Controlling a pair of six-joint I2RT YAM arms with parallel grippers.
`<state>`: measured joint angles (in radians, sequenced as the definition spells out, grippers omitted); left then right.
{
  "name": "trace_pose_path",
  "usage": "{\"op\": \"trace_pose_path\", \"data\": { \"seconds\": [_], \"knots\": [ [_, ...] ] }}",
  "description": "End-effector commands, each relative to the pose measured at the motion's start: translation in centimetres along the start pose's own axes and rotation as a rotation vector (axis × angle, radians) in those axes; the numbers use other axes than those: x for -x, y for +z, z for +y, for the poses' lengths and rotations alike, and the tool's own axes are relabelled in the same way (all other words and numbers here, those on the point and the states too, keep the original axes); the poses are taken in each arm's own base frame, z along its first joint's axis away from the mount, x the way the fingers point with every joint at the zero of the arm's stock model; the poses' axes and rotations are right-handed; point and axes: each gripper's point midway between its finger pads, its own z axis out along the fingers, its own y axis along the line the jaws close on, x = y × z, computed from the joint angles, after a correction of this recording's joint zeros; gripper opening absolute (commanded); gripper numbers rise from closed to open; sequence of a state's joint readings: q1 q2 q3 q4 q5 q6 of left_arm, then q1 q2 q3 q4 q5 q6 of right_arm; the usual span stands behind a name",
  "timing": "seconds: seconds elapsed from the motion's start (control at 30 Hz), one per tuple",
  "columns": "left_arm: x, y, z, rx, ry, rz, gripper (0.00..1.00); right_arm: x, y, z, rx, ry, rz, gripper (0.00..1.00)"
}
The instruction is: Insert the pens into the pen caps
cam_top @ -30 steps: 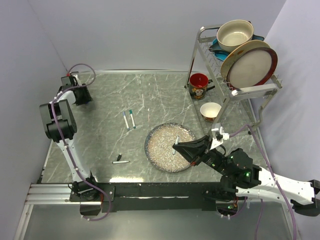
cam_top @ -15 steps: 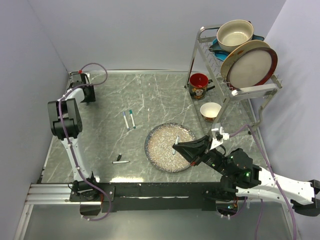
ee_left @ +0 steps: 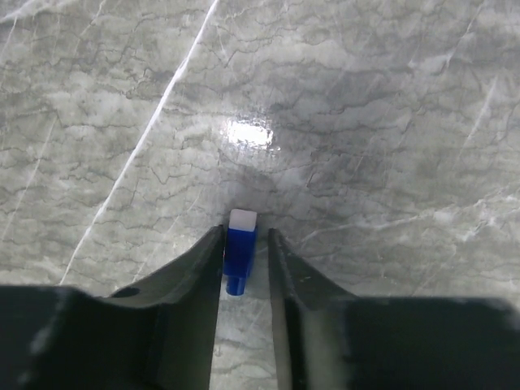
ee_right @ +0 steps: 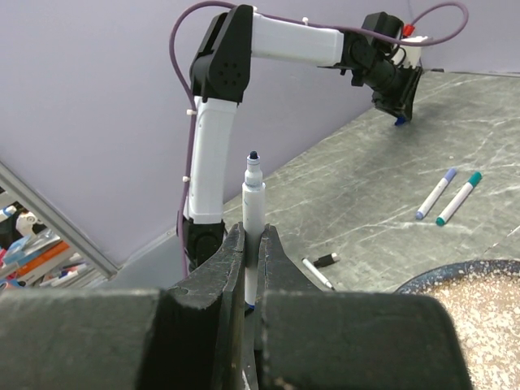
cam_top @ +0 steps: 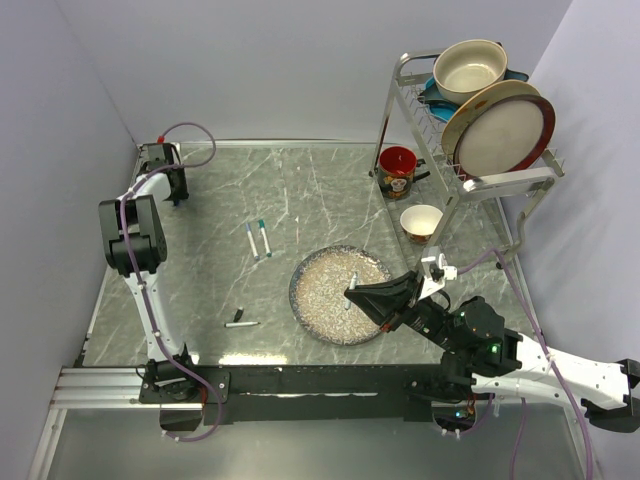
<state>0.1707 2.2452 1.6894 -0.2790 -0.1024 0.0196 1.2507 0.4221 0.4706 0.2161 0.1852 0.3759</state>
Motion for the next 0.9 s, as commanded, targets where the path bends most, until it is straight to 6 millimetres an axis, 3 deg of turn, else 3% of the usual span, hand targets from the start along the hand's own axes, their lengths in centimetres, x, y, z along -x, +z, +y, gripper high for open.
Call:
{"op": "trace_pose_path", "data": {
  "seconds": [0.0,0.13,0.23,0.33,0.37,0.4,0.43,0.47,0.5,0.53,0.57,0.6,0.63,0.67,0.7,0.73,0.77,0.8,0.83,0.87],
  "knots": [
    [-2.0,0.4,-0.2,-0.010,0.020,0.071,0.24,0.8,0.1,0.5,0.016,-0.002,-0.028,0.00],
    [-3.5,-0.5,-1.3,-0.032,-0.031,0.113,0.01,1.0,0.1,-0.2,-0.021,-0.021,-0.027,0.00],
    [-4.2,-2.4,-2.7,-0.048,-0.098,0.127,0.01,1.2,0.1,-0.4,-0.037,-0.024,-0.034,0.00],
    [-2.9,-5.3,-3.9,-0.035,-0.144,0.111,0.01,0.9,0.3,-0.7,-0.048,-0.022,-0.032,0.00],
    [-1.5,-7.4,-4.5,-0.058,-0.160,0.081,0.01,1.1,0.5,-0.9,-0.070,-0.016,-0.038,0.00],
    [-1.6,-8.5,-5.0,-0.071,-0.168,0.076,0.01,0.1,0.9,-1.5,-0.098,-0.024,0.004,0.00],
    [-1.1,-9.8,-5.8,-0.084,-0.203,0.059,0.01,0.8,1.2,-1.2,-0.106,-0.017,0.007,0.00],
    [1.0,-12.7,-5.9,-0.114,-0.229,-0.015,0.01,0.1,1.4,-0.9,-0.094,-0.023,0.051,0.00],
    [0.1,-13.8,-6.8,-0.170,-0.246,-0.008,0.01,-0.5,1.8,-0.6,-0.081,-0.027,0.079,0.00],
    [0.4,-15.3,-7.5,-0.218,-0.288,-0.031,0.01,-0.4,2.0,0.1,-0.052,-0.022,0.088,0.00],
    [3.0,-19.0,-7.9,-0.288,-0.308,-0.147,0.01,-0.4,2.2,0.9,-0.014,-0.014,0.090,0.00],
    [1.4,-20.3,-9.3,-0.381,-0.317,-0.132,0.01,-0.5,2.2,1.7,0.027,0.000,0.099,0.00],
    [1.7,-22.2,-10.2,-0.442,-0.344,-0.172,0.01,-0.7,2.3,2.2,0.051,0.008,0.105,0.00],
    [3.0,-26.3,-10.7,-0.519,-0.346,-0.265,0.01,-0.7,2.3,2.6,0.071,0.014,0.108,0.00],
    [2.5,-27.6,-11.5,-0.581,-0.344,-0.298,0.01,-0.6,2.4,3.3,0.104,0.029,0.104,0.00],
    [2.2,-30.2,-13.3,-0.713,-0.345,-0.302,0.01,-0.9,2.5,3.3,0.112,0.032,0.111,0.00],
    [1.3,-32.8,-14.0,-0.787,-0.342,-0.333,0.01,-1.1,2.9,3.4,0.119,0.034,0.106,0.00],
    [2.0,-35.1,-14.9,-0.876,-0.323,-0.407,0.01,-1.7,3.1,3.5,0.126,0.041,0.120,0.00],
    [0.8,-38.1,-17.3,-1.025,-0.299,-0.387,0.01,-2.1,3.4,3.6,0.132,0.049,0.127,0.00],
    [-0.5,-40.1,-17.9,-1.086,-0.285,-0.410,0.01,-2.6,4.0,3.6,0.132,0.057,0.138,0.00]
  ]
}}
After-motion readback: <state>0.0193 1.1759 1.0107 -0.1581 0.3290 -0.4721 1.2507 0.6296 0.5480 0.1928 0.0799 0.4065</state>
